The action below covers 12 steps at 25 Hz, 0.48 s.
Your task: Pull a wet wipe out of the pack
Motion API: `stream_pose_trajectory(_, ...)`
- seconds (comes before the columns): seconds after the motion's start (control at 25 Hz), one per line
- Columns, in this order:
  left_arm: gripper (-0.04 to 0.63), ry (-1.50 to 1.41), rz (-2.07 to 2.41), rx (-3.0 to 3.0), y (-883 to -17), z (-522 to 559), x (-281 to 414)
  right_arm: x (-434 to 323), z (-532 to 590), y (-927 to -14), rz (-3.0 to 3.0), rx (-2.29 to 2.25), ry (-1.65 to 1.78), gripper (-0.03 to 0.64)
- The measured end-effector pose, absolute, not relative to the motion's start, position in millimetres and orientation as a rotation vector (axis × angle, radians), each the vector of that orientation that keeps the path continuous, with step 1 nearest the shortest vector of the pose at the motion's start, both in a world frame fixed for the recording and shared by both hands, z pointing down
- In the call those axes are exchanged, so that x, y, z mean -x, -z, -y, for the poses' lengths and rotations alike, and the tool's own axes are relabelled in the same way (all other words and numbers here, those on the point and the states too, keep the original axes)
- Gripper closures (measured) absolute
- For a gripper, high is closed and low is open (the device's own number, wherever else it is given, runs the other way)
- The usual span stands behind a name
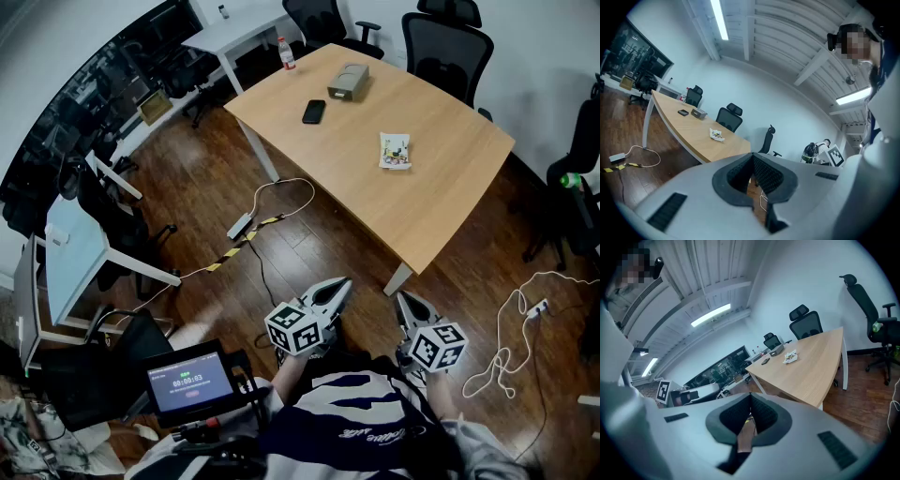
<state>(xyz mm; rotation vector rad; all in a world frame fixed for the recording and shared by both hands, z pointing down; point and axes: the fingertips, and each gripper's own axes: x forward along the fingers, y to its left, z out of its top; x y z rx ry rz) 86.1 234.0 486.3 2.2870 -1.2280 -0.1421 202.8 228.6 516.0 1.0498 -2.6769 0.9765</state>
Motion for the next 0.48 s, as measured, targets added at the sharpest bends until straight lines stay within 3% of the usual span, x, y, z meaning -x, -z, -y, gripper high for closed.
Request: stream_pose_trajectory(0.48, 0.594, 0.163, 1.21, -2.323, -490, -132, -7, -135, -139, -535, 2.629, -1.096, -1.021, 0.627)
